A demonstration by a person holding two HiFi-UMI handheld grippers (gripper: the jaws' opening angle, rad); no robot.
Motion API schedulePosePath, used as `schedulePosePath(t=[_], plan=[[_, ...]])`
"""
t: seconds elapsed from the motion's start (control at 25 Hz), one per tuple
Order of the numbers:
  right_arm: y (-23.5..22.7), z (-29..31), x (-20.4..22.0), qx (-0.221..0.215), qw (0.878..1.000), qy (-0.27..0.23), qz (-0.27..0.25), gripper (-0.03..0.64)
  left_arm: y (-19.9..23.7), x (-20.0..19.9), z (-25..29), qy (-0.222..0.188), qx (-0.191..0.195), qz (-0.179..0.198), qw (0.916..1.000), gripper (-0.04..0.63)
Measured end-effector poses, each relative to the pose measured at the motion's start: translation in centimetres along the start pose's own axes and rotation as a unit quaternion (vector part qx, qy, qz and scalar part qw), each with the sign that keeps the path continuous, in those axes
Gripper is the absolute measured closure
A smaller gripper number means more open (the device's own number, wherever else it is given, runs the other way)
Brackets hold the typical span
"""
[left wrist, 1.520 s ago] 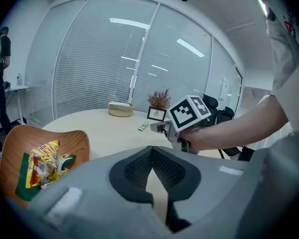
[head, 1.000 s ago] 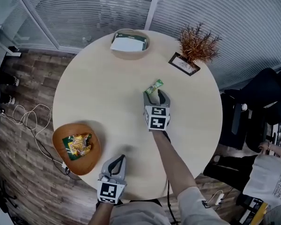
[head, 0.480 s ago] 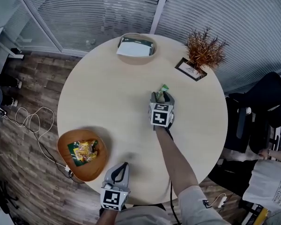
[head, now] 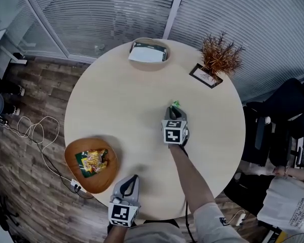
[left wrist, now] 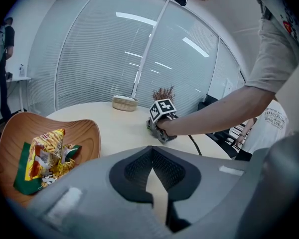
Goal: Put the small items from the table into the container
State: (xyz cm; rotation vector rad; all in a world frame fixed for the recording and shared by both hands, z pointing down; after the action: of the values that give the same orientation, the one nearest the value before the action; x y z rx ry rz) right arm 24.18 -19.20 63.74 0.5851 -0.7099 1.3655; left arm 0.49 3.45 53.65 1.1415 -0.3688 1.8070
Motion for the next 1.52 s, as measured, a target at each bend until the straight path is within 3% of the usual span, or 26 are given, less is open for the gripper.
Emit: schedulePosePath(t=[0.48, 0.88, 1.08, 1.52], plan=[[3.0, -3.5, 1.5, -0.018, 1.000, -0.009, -0.021, 0.591, -0.5, 0.6, -2.7, -0.016, -0.014, -0.002, 0.9998, 0.598], [10.5, -6.8, -1.6, -0.086, 0.993, -0.039, -0.069, 0.594, -0.6, 0.4, -5.4, -0.040, -0.032, -0.011, 0.9986, 0.598], [17.3, -8.3, -3.8, -0.145, 0.982, -0.056, -0.106, 0.594, 0.3, -0.7, -7.0, -0.059, -0.051, -0.025, 0.9967, 0.598], [31.4, -10.7, -5.7, -0.257, 0.944, -0.077, -0.190, 0.595, 4.4, -0.6, -10.7, -0.084, -0.118, -0.053, 0.9881, 0.598]])
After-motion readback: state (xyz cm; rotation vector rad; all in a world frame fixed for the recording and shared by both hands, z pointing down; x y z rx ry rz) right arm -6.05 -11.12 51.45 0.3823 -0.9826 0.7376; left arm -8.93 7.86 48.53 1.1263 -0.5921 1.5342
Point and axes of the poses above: the fingertips, and each gripper's own axes: z forward along the fingers, y to its left, x out of its underside, the point moved 3 cm from there along -z, backward along the fingers, and after that the axes turned 10 degrees about -x, right-handed, at the moved point
